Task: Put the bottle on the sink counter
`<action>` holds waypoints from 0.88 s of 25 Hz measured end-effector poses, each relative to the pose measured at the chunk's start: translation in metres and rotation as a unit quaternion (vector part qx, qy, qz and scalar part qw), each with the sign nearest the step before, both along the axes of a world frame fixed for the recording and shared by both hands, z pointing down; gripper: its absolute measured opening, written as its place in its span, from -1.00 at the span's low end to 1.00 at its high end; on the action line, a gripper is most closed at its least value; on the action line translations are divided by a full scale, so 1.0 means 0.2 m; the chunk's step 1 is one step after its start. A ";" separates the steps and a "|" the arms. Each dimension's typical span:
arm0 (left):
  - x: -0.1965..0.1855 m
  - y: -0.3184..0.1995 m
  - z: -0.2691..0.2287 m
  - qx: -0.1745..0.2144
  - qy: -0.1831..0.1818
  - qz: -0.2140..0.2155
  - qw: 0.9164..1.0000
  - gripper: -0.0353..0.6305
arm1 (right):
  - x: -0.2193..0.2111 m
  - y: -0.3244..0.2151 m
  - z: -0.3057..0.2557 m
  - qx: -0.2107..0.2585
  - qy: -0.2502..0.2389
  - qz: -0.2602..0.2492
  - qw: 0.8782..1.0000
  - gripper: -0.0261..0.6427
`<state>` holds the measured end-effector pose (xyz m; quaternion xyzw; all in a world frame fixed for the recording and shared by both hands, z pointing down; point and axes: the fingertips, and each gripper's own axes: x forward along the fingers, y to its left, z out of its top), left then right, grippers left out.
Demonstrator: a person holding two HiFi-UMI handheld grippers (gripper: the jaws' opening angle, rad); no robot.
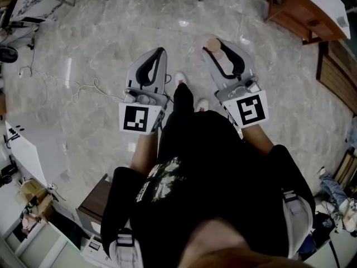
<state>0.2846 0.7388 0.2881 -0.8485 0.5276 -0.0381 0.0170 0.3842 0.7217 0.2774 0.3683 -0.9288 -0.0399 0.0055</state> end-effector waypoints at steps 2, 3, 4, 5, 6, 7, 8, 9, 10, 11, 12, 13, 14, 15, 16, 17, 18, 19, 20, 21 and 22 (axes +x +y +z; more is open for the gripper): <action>-0.02 -0.07 -0.02 0.006 0.001 0.004 1.000 -0.85 | -0.02 -0.07 -0.01 0.001 0.003 0.004 1.000 -0.57; -0.03 -0.10 -0.03 0.003 0.003 0.006 1.000 -0.85 | -0.04 -0.10 -0.02 0.003 0.004 0.006 1.000 -0.57; -0.05 -0.13 -0.03 0.000 0.005 0.008 1.000 -0.85 | -0.06 -0.12 -0.03 0.003 0.004 0.008 1.000 -0.57; -0.06 -0.15 -0.04 -0.002 0.007 0.011 1.000 -0.85 | -0.07 -0.15 -0.04 0.002 0.005 0.012 1.000 -0.57; -0.08 -0.18 -0.05 -0.002 0.007 0.014 1.000 -0.85 | -0.09 -0.17 -0.06 0.002 0.006 0.016 1.000 -0.57; -0.10 -0.20 -0.06 -0.002 0.007 0.018 1.000 -0.85 | -0.10 -0.20 -0.08 0.004 0.007 0.019 1.000 -0.57; -0.12 -0.23 -0.07 -0.002 0.007 0.021 1.000 -0.85 | -0.12 -0.23 -0.10 0.008 0.008 0.023 1.000 -0.57; -0.14 -0.26 -0.08 -0.001 0.006 0.025 1.000 -0.85 | -0.14 -0.25 -0.12 0.012 0.008 0.026 1.000 -0.57; -0.17 -0.29 -0.10 0.001 0.007 0.028 1.000 -0.85 | -0.17 -0.28 -0.14 0.015 0.008 0.029 0.999 -0.57; -0.20 -0.32 -0.11 0.002 0.009 0.031 0.999 -0.85 | -0.20 -0.31 -0.15 0.016 0.008 0.031 0.999 -0.57; -0.23 -0.35 -0.13 0.004 0.012 0.034 0.999 -0.85 | -0.23 -0.34 -0.16 0.017 0.009 0.033 0.999 -0.57; -0.25 -0.38 -0.14 0.006 0.013 0.036 0.999 -0.85 | -0.26 -0.37 -0.17 0.017 0.011 0.033 0.999 -0.57; -0.28 -0.41 -0.15 0.008 0.014 0.038 0.999 -0.85 | -0.29 -0.39 -0.18 0.017 0.011 0.034 0.999 -0.57; -0.30 -0.44 -0.16 0.010 0.015 0.041 0.999 -0.85 | -0.32 -0.42 -0.19 0.017 0.009 0.035 0.999 -0.57; -0.32 -0.46 -0.16 0.011 0.015 0.045 0.999 -0.85 | -0.34 -0.44 -0.20 0.016 0.008 0.037 0.999 -0.57; -0.34 -0.49 -0.16 0.010 0.016 0.048 0.999 -0.85 | -0.36 -0.47 -0.20 0.017 0.008 0.039 0.999 -0.57; -0.37 -0.52 -0.15 0.008 0.018 0.051 0.998 -0.85 | -0.39 -0.50 -0.20 0.019 0.009 0.041 0.999 -0.57; -0.40 -0.55 -0.15 0.008 0.021 0.053 0.998 -0.85 | -0.42 -0.53 -0.20 0.022 0.010 0.042 0.999 -0.57; -0.43 -0.58 -0.14 0.008 0.023 0.056 0.998 -0.85 | -0.46 -0.56 -0.19 0.025 0.009 0.044 0.999 -0.57; -0.47 -0.61 -0.14 0.008 0.024 0.059 0.998 -0.85 | -0.49 -0.59 -0.19 0.025 0.008 0.045 0.999 -0.57; -0.50 -0.63 -0.13 0.006 0.024 0.064 0.998 -0.85 | -0.53 -0.61 -0.18 0.027 0.007 0.047 0.999 -0.57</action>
